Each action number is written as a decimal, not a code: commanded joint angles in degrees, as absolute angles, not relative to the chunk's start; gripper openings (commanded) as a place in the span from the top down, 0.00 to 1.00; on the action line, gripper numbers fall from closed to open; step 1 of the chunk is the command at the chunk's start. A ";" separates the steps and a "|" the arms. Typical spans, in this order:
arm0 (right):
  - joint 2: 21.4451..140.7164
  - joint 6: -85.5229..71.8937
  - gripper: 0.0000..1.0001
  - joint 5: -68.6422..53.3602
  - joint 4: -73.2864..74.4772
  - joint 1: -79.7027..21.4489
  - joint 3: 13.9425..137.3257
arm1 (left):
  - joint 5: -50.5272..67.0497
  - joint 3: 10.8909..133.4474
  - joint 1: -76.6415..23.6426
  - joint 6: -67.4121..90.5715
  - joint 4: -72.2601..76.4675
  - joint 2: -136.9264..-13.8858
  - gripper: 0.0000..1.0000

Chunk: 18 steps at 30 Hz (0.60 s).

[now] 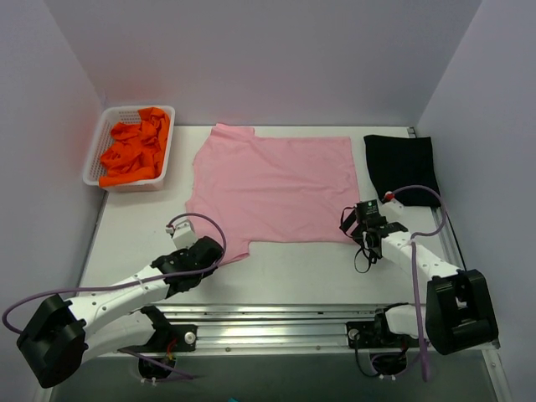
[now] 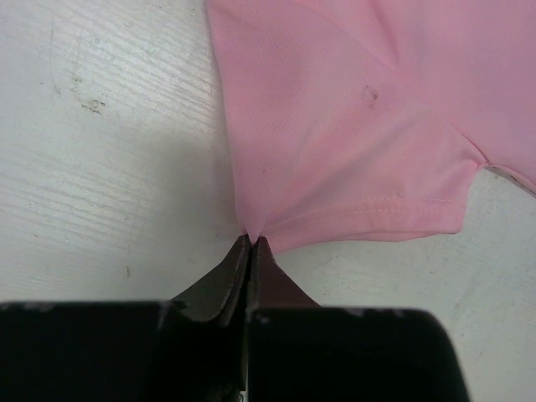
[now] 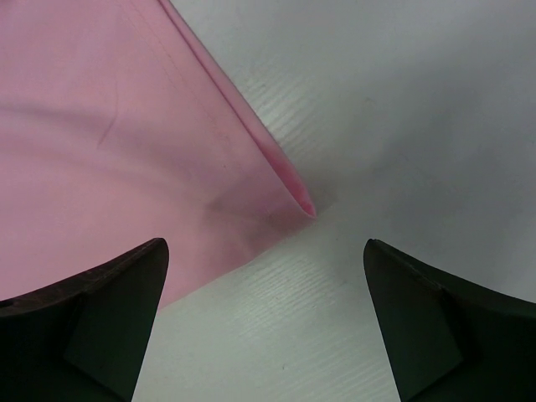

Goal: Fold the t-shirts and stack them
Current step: Fold the tshirt

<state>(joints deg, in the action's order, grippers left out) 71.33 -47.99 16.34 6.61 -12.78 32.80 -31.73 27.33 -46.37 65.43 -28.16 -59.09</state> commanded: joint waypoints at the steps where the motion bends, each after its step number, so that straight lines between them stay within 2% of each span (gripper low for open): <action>1: 69.87 -50.53 0.03 17.22 6.94 -13.01 31.03 | -33.57 27.16 -46.32 65.74 -29.00 -58.36 0.98; 3: 70.05 -50.62 0.03 17.67 6.77 -13.01 30.67 | -33.40 27.25 -46.23 65.48 -28.74 -58.36 0.98; 9: 71.45 -51.59 0.14 17.58 4.40 -13.10 29.88 | -33.57 27.95 -46.23 64.78 -29.27 -57.92 0.98; 12: 74.17 -51.85 0.16 16.79 2.82 -12.83 30.14 | -33.49 27.86 -46.23 64.60 -29.53 -57.31 0.98; 18: 80.06 -51.94 0.24 15.82 0.79 -12.31 31.55 | -33.22 27.51 -46.14 65.04 -29.88 -56.78 0.98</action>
